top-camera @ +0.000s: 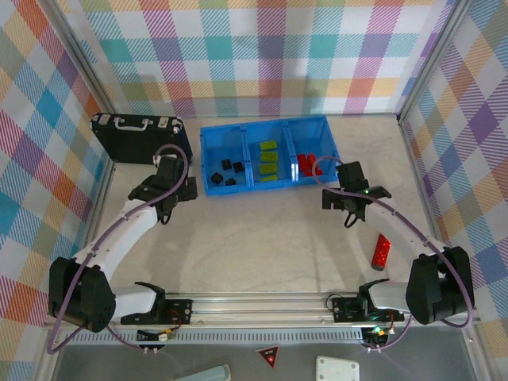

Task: Sort the legos into containers by color
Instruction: Reset both arms

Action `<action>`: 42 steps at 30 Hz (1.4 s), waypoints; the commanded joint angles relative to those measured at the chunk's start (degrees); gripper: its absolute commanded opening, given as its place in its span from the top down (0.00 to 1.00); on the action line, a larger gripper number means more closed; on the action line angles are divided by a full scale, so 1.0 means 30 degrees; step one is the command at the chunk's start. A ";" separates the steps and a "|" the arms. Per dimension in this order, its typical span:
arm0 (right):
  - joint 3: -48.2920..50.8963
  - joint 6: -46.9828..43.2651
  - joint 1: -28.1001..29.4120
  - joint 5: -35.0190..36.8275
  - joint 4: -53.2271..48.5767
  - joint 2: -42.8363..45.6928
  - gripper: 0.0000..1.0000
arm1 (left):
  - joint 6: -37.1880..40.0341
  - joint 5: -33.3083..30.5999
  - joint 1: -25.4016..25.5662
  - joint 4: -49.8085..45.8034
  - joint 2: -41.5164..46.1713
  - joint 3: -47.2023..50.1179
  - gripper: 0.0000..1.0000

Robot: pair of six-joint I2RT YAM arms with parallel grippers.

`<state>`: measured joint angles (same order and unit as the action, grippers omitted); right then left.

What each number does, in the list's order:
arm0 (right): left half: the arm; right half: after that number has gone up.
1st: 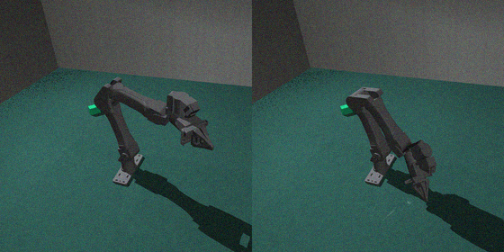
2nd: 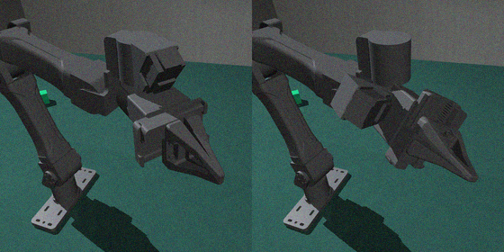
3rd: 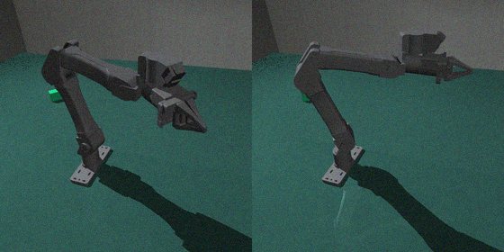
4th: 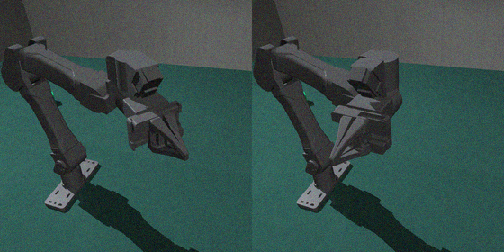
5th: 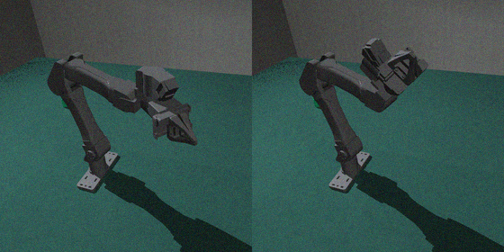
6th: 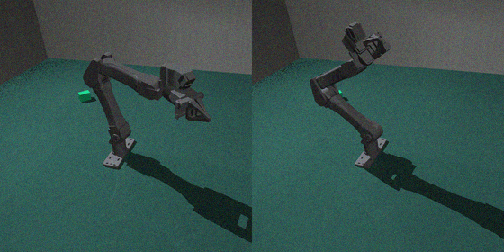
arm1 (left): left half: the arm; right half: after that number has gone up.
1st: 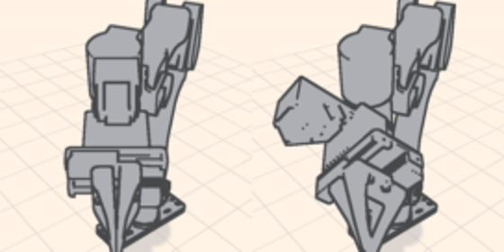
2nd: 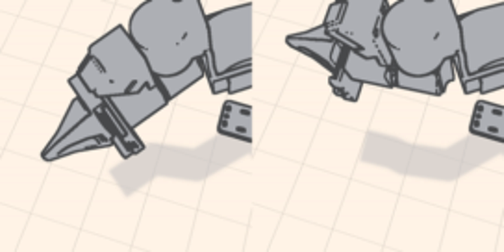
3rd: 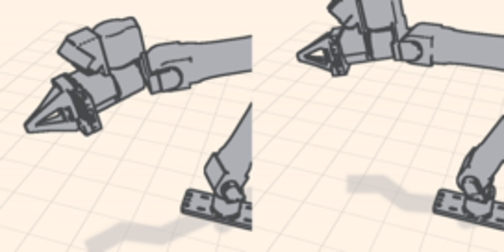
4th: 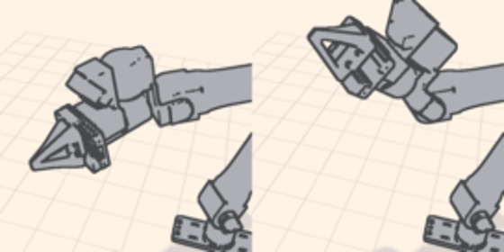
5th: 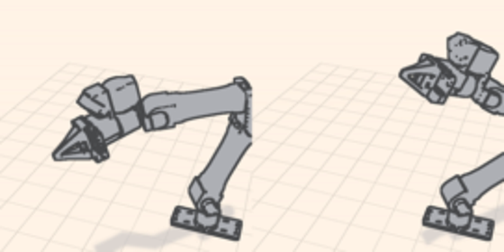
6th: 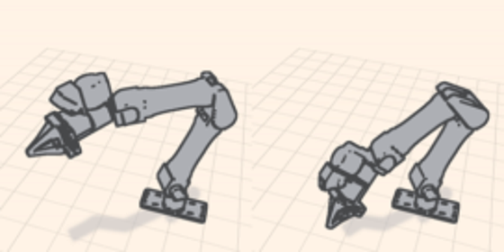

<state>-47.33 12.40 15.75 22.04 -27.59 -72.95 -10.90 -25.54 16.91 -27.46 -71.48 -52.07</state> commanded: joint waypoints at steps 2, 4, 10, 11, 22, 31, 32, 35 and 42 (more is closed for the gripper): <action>0.2340 -0.1313 -0.1079 0.1398 0.5783 0.0376 0.01 | -0.0296 -0.3510 -0.0498 0.2603 -0.0092 0.2107 0.00; 0.3623 -0.1920 -0.1657 0.1176 0.8365 0.0351 0.01 | -0.0282 -0.4124 -0.0664 0.3648 -0.0579 0.2790 0.00; 0.6320 -0.2279 -0.3665 -0.0106 1.4487 -0.0163 0.01 | 0.0858 -0.3410 -0.1138 0.8187 -0.1900 0.4538 0.00; 0.6548 -0.2154 -0.3979 -0.0395 1.5094 -0.0283 0.01 | 0.1287 -0.3076 -0.1179 0.8993 -0.2084 0.4810 0.00; 0.7856 -0.2480 -0.4603 -0.2769 2.0688 -0.1383 0.01 | 0.3805 0.1431 -0.2236 1.9715 -0.3507 0.8066 0.00; 0.7951 -0.3393 -0.4637 -0.4967 2.4412 -0.4152 0.01 | 0.4059 0.5638 -0.4049 2.4174 -0.5771 0.9056 0.00; 0.7919 -0.3536 -0.4640 -0.5208 2.4580 -0.4496 0.01 | 0.4137 0.5807 -0.4053 2.4637 -0.6050 0.9191 0.00; 0.8115 -0.3622 -0.4635 -0.5447 2.5261 -0.4908 0.01 | 0.4201 0.6292 -0.4169 2.5127 -0.6293 0.9317 0.00; 0.8143 -0.3638 -0.4671 -0.5436 2.5360 -0.4956 0.01 | 0.4263 0.6375 -0.4167 2.5200 -0.6355 0.9329 0.00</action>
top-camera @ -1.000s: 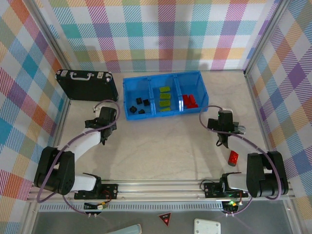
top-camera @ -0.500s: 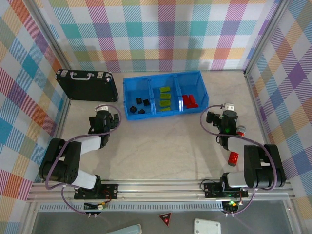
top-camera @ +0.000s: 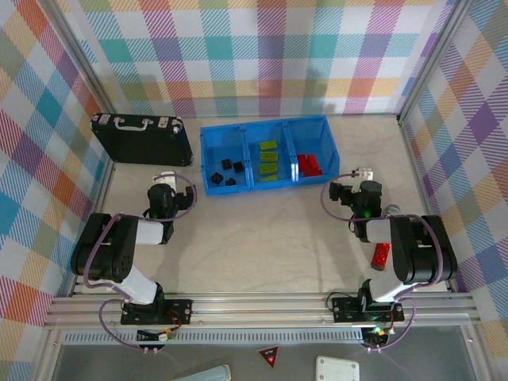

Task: Sort the legos into containers by color
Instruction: Reset both arms

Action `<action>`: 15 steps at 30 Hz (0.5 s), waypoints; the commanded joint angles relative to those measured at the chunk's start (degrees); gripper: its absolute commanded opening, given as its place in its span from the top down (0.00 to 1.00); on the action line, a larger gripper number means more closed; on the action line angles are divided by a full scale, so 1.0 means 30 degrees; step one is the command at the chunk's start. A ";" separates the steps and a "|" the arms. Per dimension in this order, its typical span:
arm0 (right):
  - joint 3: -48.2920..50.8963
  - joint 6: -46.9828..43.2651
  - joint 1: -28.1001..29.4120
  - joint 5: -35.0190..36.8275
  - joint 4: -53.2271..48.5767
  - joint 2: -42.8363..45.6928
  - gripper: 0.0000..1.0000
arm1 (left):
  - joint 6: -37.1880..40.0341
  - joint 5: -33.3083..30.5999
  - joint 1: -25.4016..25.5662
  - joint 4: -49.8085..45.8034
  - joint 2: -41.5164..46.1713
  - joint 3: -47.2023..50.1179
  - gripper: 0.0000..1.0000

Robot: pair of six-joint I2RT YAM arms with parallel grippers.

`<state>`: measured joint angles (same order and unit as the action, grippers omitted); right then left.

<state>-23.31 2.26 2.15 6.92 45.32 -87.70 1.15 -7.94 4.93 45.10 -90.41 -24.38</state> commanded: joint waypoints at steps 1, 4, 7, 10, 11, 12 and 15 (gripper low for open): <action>0.0187 -0.0256 -0.0132 -0.0358 0.1177 -0.0052 0.01 | 0.0234 0.0510 -0.0178 0.1021 -0.0040 0.0102 0.00; 0.0114 -0.0257 -0.0154 -0.0415 0.1068 -0.0027 0.01 | 0.0239 0.0487 -0.0177 0.1108 -0.0001 0.0168 0.00; 0.0120 -0.0264 -0.0147 -0.0403 0.1056 -0.0042 0.01 | 0.0259 0.0509 -0.0171 0.1138 0.0020 0.0188 0.00; 0.0094 -0.0258 -0.0135 -0.0431 0.1050 -0.0061 0.01 | 0.0243 0.0508 -0.0178 0.1138 0.0019 0.0188 0.00; 0.0051 -0.0261 -0.0134 -0.0429 0.1010 -0.0089 0.01 | 0.0233 0.0494 -0.0177 0.1132 0.0020 0.0188 0.00; 0.0037 -0.0241 -0.0132 -0.0459 0.0998 -0.0122 0.01 | 0.0247 0.0495 -0.0178 0.1138 0.0020 0.0188 0.00; -0.0044 -0.0201 -0.0220 -0.0637 0.0851 -0.0150 0.01 | 0.0255 0.0493 -0.0163 0.1138 0.0027 0.0187 0.00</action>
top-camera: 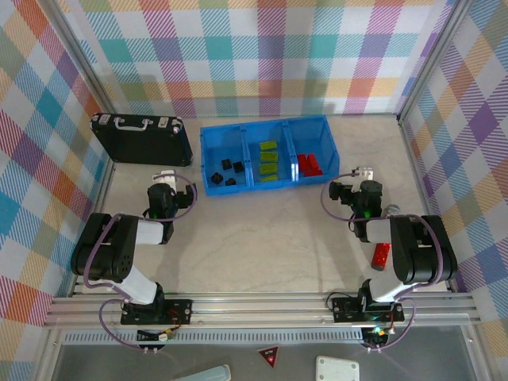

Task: Sort the legos into containers by color
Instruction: Reset both arms

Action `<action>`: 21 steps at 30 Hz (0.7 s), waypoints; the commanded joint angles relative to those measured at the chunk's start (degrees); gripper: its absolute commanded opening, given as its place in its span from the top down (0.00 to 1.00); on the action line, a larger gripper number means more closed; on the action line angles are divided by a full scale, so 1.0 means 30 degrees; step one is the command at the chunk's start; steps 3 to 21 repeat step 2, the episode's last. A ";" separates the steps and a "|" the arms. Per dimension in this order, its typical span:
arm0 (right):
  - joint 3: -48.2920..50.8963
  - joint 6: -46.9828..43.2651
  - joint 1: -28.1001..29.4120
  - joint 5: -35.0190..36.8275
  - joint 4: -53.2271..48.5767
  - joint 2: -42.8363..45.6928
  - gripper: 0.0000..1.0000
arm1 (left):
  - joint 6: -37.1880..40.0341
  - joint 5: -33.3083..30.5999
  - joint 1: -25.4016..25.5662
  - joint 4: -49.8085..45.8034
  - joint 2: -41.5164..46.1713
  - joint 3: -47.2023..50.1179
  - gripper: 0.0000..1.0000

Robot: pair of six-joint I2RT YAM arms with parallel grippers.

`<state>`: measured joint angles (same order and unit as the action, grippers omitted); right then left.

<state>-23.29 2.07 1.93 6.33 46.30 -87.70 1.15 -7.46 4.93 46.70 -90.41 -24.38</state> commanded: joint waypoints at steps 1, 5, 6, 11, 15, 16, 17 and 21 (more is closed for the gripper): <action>-0.0009 -0.0135 -0.0154 -0.0454 0.0550 -0.0125 0.01 | 0.0233 0.0338 -0.0178 0.0606 0.0013 0.0188 0.00; 0.0098 -0.0149 -0.0156 -0.0415 0.0676 -0.0014 0.01 | 0.0246 0.0348 -0.0178 0.0606 0.0020 0.0188 0.00; 0.0098 -0.0149 -0.0156 -0.0415 0.0676 -0.0014 0.01 | 0.0246 0.0348 -0.0178 0.0606 0.0020 0.0188 0.00; 0.0098 -0.0149 -0.0156 -0.0415 0.0676 -0.0014 0.01 | 0.0246 0.0348 -0.0178 0.0606 0.0020 0.0188 0.00; 0.0098 -0.0149 -0.0156 -0.0415 0.0676 -0.0014 0.01 | 0.0246 0.0348 -0.0178 0.0606 0.0020 0.0188 0.00; 0.0098 -0.0149 -0.0156 -0.0415 0.0676 -0.0014 0.01 | 0.0246 0.0348 -0.0178 0.0606 0.0020 0.0188 0.00; 0.0098 -0.0149 -0.0156 -0.0415 0.0676 -0.0014 0.01 | 0.0246 0.0348 -0.0178 0.0606 0.0020 0.0188 0.00; 0.0098 -0.0149 -0.0156 -0.0415 0.0676 -0.0014 0.01 | 0.0246 0.0348 -0.0178 0.0606 0.0020 0.0188 0.00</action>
